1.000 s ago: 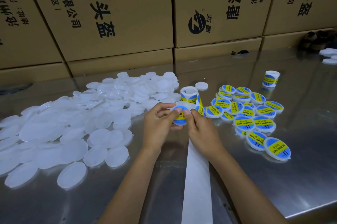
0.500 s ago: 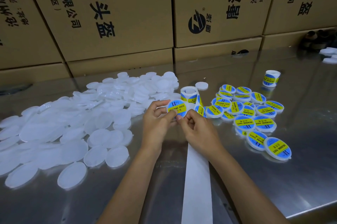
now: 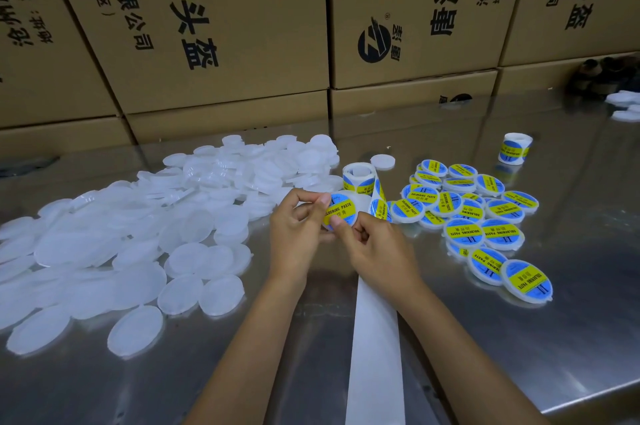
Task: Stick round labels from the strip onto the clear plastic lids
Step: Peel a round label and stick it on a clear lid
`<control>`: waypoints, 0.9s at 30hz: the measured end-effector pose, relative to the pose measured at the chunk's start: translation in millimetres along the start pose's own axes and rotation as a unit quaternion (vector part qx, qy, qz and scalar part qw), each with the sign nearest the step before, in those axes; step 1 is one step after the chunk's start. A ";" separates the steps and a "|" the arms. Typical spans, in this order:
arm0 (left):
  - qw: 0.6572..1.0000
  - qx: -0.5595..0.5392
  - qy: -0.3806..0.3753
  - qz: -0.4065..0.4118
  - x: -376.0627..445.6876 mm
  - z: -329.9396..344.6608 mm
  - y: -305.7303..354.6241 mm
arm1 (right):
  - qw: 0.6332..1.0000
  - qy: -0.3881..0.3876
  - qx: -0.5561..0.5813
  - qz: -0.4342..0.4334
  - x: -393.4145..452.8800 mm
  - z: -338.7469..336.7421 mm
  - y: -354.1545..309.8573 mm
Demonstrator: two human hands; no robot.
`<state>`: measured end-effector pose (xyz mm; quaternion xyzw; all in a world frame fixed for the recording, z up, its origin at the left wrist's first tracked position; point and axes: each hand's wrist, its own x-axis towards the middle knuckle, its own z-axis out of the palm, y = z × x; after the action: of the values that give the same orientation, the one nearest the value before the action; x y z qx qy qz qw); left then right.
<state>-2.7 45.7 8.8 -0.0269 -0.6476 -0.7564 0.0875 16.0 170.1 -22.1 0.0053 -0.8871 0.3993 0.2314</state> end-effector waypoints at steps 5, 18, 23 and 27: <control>0.999 -0.050 -0.017 -0.013 -1.5 0.1 2.3 | 1.000 -0.004 0.022 0.006 -0.1 -2.9 -5.1; 0.997 0.023 -0.067 -0.022 6.4 0.2 -16.2 | 0.962 0.088 0.219 0.140 15.7 -14.8 7.7; 0.911 0.371 -0.107 0.143 10.1 -1.7 -34.4 | 0.878 0.195 0.323 0.293 24.0 -28.9 23.5; 0.799 0.540 -0.183 0.193 13.6 3.8 -44.2 | 0.879 0.190 0.319 0.300 25.9 -28.0 24.6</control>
<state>-23.7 54.6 -31.6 -0.2372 -0.9365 -0.2325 0.1122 -0.5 211.3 -12.6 -0.2635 -0.6100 0.7040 0.2507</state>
